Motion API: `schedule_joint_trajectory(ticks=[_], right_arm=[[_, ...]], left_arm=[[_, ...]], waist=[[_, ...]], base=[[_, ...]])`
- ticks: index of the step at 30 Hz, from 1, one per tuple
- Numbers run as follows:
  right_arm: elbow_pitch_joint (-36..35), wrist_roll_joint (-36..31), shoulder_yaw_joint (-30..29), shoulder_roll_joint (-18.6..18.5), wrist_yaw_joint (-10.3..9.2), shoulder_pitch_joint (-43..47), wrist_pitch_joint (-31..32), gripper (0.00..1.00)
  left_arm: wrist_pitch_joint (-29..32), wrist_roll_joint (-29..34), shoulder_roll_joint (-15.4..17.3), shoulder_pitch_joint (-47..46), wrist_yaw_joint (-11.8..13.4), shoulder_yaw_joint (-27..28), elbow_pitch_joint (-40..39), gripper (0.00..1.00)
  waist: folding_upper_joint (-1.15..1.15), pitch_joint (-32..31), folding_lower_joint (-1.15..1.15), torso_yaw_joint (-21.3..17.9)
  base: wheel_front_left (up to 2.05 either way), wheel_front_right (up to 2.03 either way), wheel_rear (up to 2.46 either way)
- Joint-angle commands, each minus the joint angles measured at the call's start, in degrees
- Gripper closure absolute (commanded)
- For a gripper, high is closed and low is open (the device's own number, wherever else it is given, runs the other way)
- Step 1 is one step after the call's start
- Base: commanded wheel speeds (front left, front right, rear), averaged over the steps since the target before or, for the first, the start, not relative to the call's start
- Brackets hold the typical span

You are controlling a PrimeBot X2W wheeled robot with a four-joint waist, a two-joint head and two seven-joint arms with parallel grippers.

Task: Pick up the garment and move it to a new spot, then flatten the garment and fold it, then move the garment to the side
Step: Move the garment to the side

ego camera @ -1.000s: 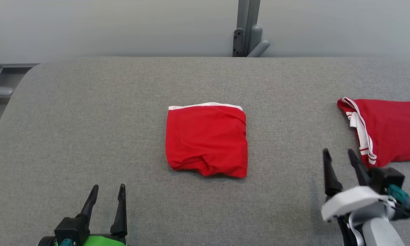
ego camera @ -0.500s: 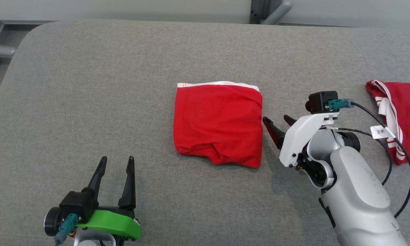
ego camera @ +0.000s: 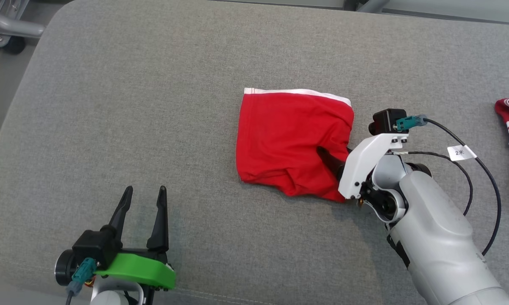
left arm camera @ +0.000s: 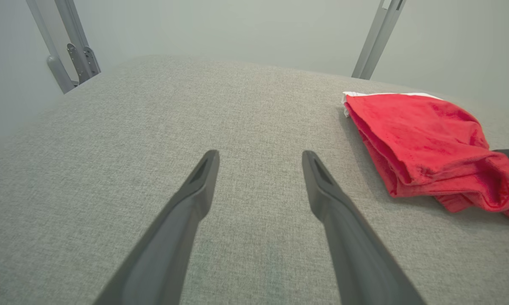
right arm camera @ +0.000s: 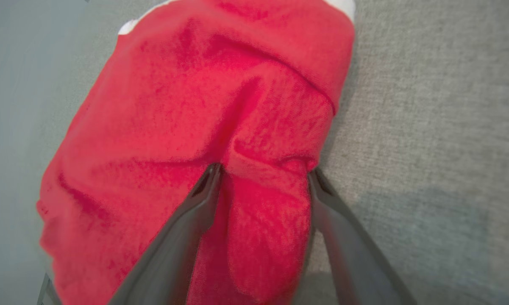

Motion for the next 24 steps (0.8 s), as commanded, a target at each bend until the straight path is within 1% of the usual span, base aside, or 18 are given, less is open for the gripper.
schedule_joint_trajectory(ticks=[1,2,8,11,14,17,18,19,20,21,22,23,24], right_arm=[[2.1,1.2,0.4,-0.1,-0.04,-0.1,-0.3,0.51],[2.8,2.2,0.8,-0.1,-0.05,-0.6,-0.7,1.0],[6.1,5.3,2.9,-0.1,-0.05,-3.2,-3.8,1.0],[6.5,5.6,3.4,-0.2,-0.05,-4.0,-5.3,1.0],[6.1,4.2,3.4,-0.2,-0.05,-4.4,-5.8,1.0],[4.8,1.2,2.4,-0.5,-0.05,-4.8,-4.3,1.0],[4.0,0.4,1.9,-1.0,-0.05,-4.9,-3.7,1.0],[1.4,-1.4,0.9,-2.2,-0.05,-5.0,-1.7,1.0],[-0.3,-2.0,0.5,-2.9,-0.05,-5.0,-0.4,1.0],[-0.3,-2.0,0.5,-2.9,-0.05,-5.0,-0.4,1.0],[-2.3,-2.5,0.0,-3.7,-0.03,-5.0,1.1,1.0],[-6.7,-3.3,-1.0,-5.6,-0.03,-5.0,4.7,1.0],[-9.0,-3.6,-1.3,-6.7,-0.03,-4.8,7.0,1.0]], left_arm=[[-0.1,-0.1,0.0,-0.8,-0.2,0.1,0.1,0.0],[-0.1,-0.1,-0.1,-0.9,-0.2,0.1,0.2,0.0],[-0.1,-0.4,-0.1,-0.6,-0.2,0.4,0.2,0.0],[-0.1,-0.2,-0.1,0.5,-0.2,1.1,-0.1,0.0],[-0.1,0.3,0.1,1.4,-0.2,1.8,-0.4,0.0],[-0.1,0.7,0.3,1.6,-0.2,2.1,-0.9,0.0],[-0.1,0.6,0.4,1.5,-0.2,2.1,-1.2,0.0],[-0.1,0.9,0.5,1.0,-0.2,1.9,-1.5,0.0],[-0.1,0.9,0.6,0.8,-0.2,1.7,-1.7,0.0],[-0.1,0.9,0.6,0.8,-0.2,1.7,-1.7,0.0],[-0.1,1.0,0.6,0.6,-0.2,1.4,-1.8,0.0],[-0.1,0.8,0.8,0.3,-0.2,1.0,-2.0,0.0],[-0.1,0.8,0.8,0.2,-0.2,0.9,-2.1,0.0]], waist=[[0.0,0.1,0.0,-0.1],[0.0,0.0,0.0,-0.1],[0.0,-0.8,0.0,-1.7],[0.0,-1.2,0.0,-3.8],[0.0,-1.7,0.0,-7.0],[0.0,-1.9,0.0,-10.4],[0.0,-1.9,0.0,-11.5],[0.0,-1.8,0.0,-13.2],[0.0,-1.7,0.0,-14.0],[0.0,-1.7,0.0,-14.0],[0.0,-1.6,0.0,-14.6],[0.0,-1.3,0.0,-15.7],[0.0,-1.2,0.0,-16.1]], base=[[0.0,0.0,0.0],[0.0,0.0,0.0],[0.0,0.0,0.0],[0.0,0.0,0.0],[0.0,0.0,0.0],[0.0,0.0,0.0],[0.0,0.0,0.0],[0.0,0.0,0.0],[0.0,0.0,0.0],[0.0,0.0,0.0],[0.0,0.0,0.0],[0.0,0.0,0.0],[0.0,0.0,0.0]])
